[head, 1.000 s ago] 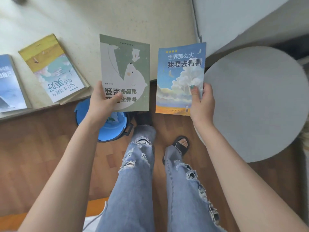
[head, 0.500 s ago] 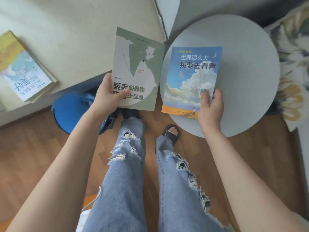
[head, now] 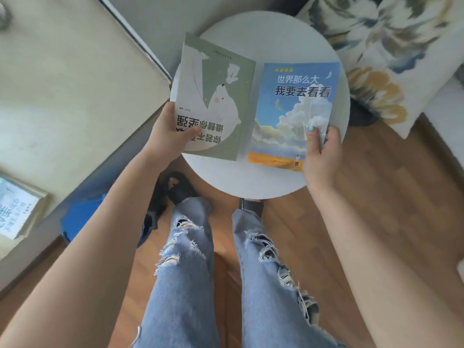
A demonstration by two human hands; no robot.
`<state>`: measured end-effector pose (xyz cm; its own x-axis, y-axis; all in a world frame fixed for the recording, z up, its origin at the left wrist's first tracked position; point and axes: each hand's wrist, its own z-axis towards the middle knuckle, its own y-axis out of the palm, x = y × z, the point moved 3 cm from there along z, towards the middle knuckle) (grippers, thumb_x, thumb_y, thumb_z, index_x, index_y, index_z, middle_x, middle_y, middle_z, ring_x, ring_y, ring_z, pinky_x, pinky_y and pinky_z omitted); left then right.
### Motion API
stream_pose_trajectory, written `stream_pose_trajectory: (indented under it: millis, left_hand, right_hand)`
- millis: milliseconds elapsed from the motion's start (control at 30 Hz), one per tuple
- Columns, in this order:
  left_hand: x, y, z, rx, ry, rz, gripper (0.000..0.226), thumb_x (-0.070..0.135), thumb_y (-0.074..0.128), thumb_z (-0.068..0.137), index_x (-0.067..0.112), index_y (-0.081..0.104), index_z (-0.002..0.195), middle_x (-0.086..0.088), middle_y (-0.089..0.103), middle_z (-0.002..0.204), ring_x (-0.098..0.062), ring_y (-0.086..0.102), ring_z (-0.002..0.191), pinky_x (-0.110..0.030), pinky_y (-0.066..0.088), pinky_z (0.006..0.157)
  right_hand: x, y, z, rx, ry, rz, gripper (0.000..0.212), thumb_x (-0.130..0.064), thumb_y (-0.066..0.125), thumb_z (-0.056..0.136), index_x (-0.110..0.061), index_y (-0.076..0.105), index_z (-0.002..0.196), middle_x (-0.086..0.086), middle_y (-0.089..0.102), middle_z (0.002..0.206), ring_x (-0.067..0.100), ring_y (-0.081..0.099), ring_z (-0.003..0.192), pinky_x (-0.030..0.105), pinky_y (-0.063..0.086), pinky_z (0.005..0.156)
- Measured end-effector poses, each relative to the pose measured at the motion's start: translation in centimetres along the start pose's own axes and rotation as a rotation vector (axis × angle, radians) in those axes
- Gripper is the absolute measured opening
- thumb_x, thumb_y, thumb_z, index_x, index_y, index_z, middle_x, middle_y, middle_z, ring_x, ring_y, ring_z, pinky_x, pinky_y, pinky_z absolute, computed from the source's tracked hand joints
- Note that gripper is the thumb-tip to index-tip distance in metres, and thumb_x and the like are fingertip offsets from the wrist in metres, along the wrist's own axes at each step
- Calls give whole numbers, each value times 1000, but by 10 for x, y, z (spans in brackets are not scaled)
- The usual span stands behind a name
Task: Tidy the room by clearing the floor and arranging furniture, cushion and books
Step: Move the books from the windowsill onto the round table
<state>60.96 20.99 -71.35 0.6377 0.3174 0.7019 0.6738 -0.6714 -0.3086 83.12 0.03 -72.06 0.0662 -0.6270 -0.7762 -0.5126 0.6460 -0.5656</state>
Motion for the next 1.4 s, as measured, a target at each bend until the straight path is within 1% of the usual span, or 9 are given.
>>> stream_pose_trajectory:
  millis: [200, 433, 500, 600, 733, 1033, 1133, 1200, 1400]
  left_hand:
    - [37, 33, 37, -70, 41, 159, 44, 12, 69, 85, 11, 45, 122, 2, 62, 107, -15, 62, 96, -29, 55, 75]
    - [59, 59, 72, -140, -8, 187, 46, 10, 70, 85, 11, 46, 124, -1, 62, 113, -19, 59, 101, -22, 48, 71]
    - [66, 61, 79, -124, 8, 246, 45, 10, 70, 84, 10, 47, 123, -1, 60, 110, -19, 57, 98, -23, 46, 67]
    - [73, 60, 89, -68, 49, 347, 45, 11, 71, 83, 10, 50, 123, 0, 59, 107, -21, 55, 95, -27, 44, 68]
    - [77, 57, 94, 9, 101, 420, 47, 17, 77, 78, 14, 57, 120, 2, 63, 102, -19, 57, 91, -29, 46, 69]
    - [77, 55, 95, 166, 192, 554, 54, 30, 82, 70, 21, 63, 119, -9, 56, 116, -19, 56, 87, -28, 45, 75]
    - [80, 56, 91, 189, 192, 554, 59, 27, 82, 72, 20, 60, 126, -10, 51, 121, -18, 52, 87, -26, 43, 79]
    - [80, 56, 89, 193, 187, 559, 60, 27, 81, 73, 20, 58, 128, -10, 50, 123, -19, 53, 92, -25, 42, 80]
    - [74, 55, 86, 184, 165, 585, 61, 29, 73, 80, 19, 49, 135, -7, 43, 132, -25, 46, 120, -30, 41, 95]
  right_hand:
    - [19, -16, 17, 117, 75, 65, 19, -17, 49, 101, 0, 56, 109, -5, 57, 89, -19, 53, 72, 5, 38, 63]
    - [30, -17, 35, 156, 167, 117, 18, -19, 48, 102, -5, 56, 108, -9, 56, 83, 2, 55, 74, 9, 40, 60]
    - [28, -13, 37, 156, 188, 140, 19, -19, 48, 102, -3, 55, 108, -2, 58, 87, 9, 56, 76, 11, 40, 59]
    - [32, -8, 40, 161, 241, 130, 23, -23, 49, 101, -2, 56, 108, 3, 60, 89, 17, 58, 78, 24, 43, 63]
    - [39, -7, 42, 121, 280, -33, 31, -36, 52, 98, -8, 55, 88, -4, 53, 71, 19, 53, 69, 29, 33, 55]
    - [28, -23, 55, -59, 112, -446, 47, -60, 47, 91, -16, 58, 77, 0, 58, 67, 20, 55, 62, 35, 41, 52]
    - [21, -29, 63, -98, 84, -572, 52, -61, 49, 90, -19, 46, 61, -1, 49, 57, 19, 49, 55, 30, 28, 45]
    - [17, -30, 66, -149, 89, -641, 55, -62, 48, 91, -18, 42, 58, -1, 46, 56, 18, 46, 52, 29, 24, 44]
    - [8, -31, 77, -289, 163, -797, 62, -67, 44, 90, -10, 56, 67, 3, 50, 60, 25, 53, 62, 26, 25, 45]
